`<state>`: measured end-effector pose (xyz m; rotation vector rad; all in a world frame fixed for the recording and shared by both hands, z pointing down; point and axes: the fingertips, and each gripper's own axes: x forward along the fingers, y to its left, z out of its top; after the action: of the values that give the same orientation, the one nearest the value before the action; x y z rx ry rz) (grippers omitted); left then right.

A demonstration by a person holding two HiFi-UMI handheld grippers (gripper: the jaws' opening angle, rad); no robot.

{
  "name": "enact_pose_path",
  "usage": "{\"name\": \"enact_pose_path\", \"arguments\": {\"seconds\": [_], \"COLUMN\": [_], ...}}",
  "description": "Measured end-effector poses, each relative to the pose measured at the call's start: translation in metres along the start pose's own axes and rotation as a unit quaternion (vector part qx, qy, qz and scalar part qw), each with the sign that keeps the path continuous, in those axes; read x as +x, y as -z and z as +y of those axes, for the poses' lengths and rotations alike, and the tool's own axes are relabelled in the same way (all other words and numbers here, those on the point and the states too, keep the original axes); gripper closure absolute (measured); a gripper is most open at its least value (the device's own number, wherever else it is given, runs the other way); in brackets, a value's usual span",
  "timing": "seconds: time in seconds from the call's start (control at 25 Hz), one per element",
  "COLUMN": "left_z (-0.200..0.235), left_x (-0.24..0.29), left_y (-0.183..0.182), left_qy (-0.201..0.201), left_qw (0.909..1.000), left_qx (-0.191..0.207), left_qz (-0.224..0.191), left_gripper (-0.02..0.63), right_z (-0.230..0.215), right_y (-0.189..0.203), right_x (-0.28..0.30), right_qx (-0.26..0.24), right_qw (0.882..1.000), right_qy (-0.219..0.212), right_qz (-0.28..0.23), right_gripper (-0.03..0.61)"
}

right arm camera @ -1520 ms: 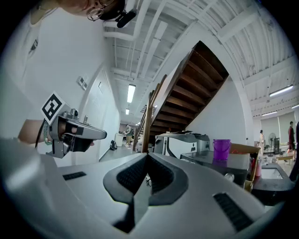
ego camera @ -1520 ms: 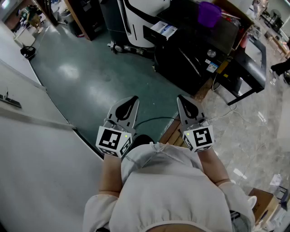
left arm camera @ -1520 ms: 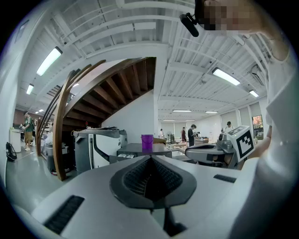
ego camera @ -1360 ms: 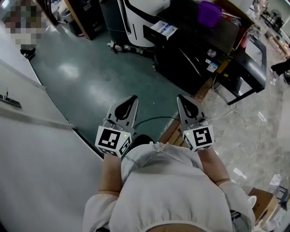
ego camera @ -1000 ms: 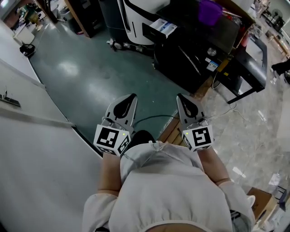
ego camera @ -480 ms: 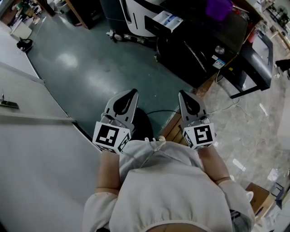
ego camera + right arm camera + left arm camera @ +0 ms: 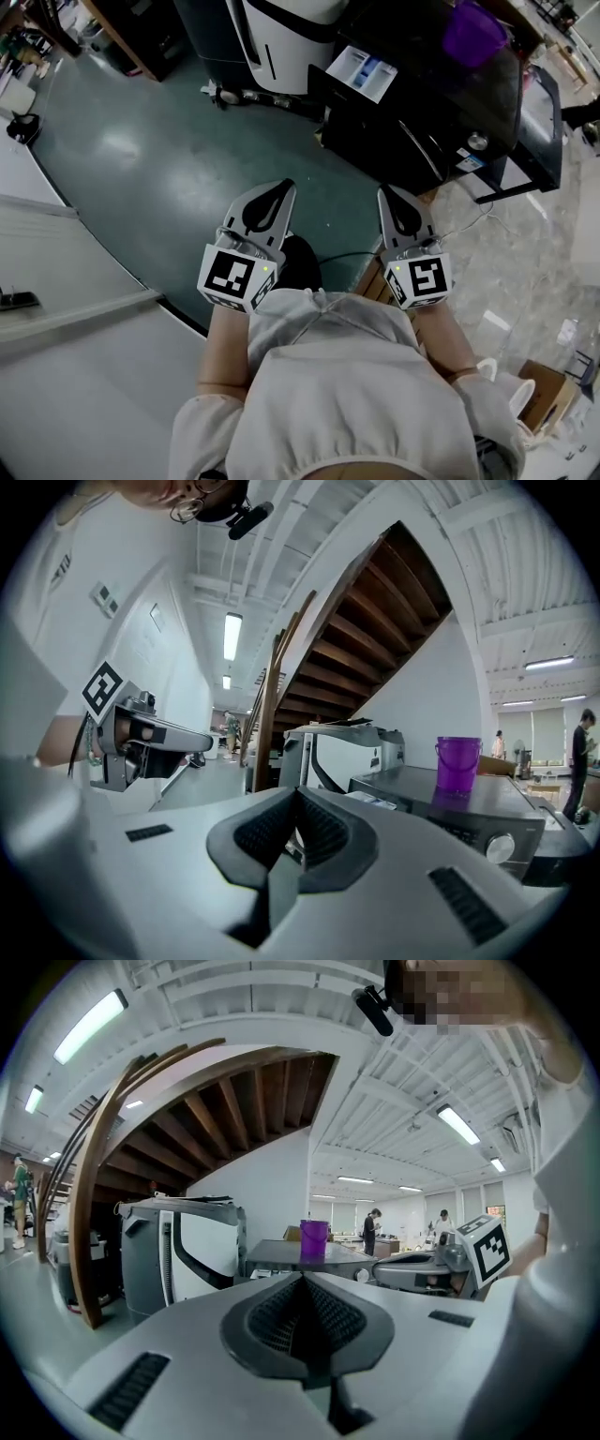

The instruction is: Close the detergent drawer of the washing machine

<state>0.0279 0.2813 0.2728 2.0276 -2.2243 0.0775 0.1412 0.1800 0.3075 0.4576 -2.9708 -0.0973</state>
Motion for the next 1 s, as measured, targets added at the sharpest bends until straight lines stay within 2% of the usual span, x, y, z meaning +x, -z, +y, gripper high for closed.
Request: {"name": "enact_pose_path", "arguments": {"seconds": [0.24,0.48,0.64,0.76,1.0], "left_z": [0.093,0.163,0.176,0.174,0.160], "left_x": [0.059,0.111,0.137,0.155,0.201], "left_y": [-0.028,-0.062,-0.068,-0.065,-0.035], "left_qy": [0.096,0.144,0.171,0.191,0.225], "left_qw": [0.9953,0.9889,0.9840,0.9792,0.9685], "left_qx": [0.011,0.026,0.007,0.007,0.009], "left_qz": [0.010,0.024,0.049,0.068,0.107], "left_gripper": [0.594,0.595,0.595,0.595,0.595], "right_z": [-0.014,-0.034,-0.043,-0.053,-0.088], "right_y": [-0.027,-0.054,-0.067,-0.073,-0.048], "right_x": [0.086,0.144,0.162,0.166,0.166], "right_qx": [0.011,0.036,0.044,0.046,0.067], "right_qw": [0.994,0.984,0.980,0.978,0.968], "right_qy": [0.104,0.168,0.183,0.194,0.230], "right_qz": [0.017,0.046,0.059,0.066,0.078], "right_gripper": [0.575,0.575,0.575,0.575,0.575]}}
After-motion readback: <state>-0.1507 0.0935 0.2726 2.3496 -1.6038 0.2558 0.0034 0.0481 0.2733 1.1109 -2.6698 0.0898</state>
